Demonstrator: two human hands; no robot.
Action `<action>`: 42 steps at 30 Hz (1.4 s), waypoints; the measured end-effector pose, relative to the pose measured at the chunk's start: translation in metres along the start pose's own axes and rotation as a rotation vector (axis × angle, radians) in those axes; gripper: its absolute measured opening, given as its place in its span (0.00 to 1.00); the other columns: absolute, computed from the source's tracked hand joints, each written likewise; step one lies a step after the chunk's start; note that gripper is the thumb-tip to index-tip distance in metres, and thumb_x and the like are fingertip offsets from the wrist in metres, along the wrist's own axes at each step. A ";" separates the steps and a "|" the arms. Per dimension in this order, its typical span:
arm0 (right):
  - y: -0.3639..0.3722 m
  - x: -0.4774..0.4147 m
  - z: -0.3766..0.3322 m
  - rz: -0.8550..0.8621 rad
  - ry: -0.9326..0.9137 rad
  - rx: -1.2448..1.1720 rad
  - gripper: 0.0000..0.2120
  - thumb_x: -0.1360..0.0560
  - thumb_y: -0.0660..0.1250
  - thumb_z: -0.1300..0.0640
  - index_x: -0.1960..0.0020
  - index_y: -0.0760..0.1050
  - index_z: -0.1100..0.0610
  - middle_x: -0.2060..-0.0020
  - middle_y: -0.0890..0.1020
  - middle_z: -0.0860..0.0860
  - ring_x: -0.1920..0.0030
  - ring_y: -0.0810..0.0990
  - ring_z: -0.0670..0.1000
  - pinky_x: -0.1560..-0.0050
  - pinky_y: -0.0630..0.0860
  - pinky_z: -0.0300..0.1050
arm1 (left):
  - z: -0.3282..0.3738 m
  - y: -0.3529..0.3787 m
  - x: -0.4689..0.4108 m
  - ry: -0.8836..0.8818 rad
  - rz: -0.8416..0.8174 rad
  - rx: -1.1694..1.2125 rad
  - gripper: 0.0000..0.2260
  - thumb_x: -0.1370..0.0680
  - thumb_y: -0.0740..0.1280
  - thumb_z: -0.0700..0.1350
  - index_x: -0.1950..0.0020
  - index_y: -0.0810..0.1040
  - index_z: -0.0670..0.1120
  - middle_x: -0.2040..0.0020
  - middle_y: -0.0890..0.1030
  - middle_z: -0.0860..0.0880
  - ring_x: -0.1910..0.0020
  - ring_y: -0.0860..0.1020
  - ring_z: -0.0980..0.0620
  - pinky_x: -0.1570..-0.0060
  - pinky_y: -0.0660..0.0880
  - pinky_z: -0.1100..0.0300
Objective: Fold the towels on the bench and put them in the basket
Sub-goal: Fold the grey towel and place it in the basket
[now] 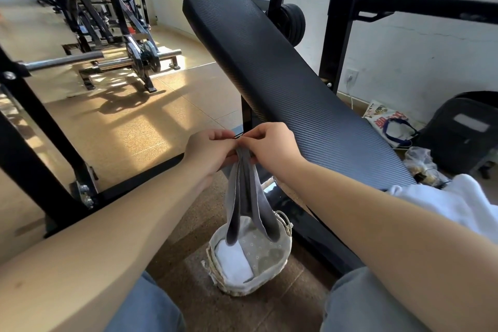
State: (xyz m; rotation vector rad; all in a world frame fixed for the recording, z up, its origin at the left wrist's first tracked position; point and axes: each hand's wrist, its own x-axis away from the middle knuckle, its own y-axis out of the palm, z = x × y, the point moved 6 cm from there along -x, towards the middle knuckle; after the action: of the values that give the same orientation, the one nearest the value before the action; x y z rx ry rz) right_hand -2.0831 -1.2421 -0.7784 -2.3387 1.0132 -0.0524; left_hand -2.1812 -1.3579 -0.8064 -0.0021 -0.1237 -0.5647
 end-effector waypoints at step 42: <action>-0.034 -0.015 0.033 -0.028 0.059 -0.182 0.03 0.24 0.72 0.63 0.52 0.84 0.57 0.59 0.85 0.54 0.61 0.87 0.54 0.59 0.85 0.47 | -0.019 -0.003 -0.005 -0.002 -0.311 -0.775 0.06 0.25 0.73 0.51 0.49 0.80 0.55 0.53 0.84 0.51 0.53 0.83 0.52 0.57 0.83 0.55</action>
State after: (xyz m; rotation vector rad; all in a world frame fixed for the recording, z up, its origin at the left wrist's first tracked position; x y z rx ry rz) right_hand -2.0632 -1.1972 -0.7846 -2.5295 1.0532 -0.0419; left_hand -2.1845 -1.3587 -0.8263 -0.7474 0.1015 -0.8946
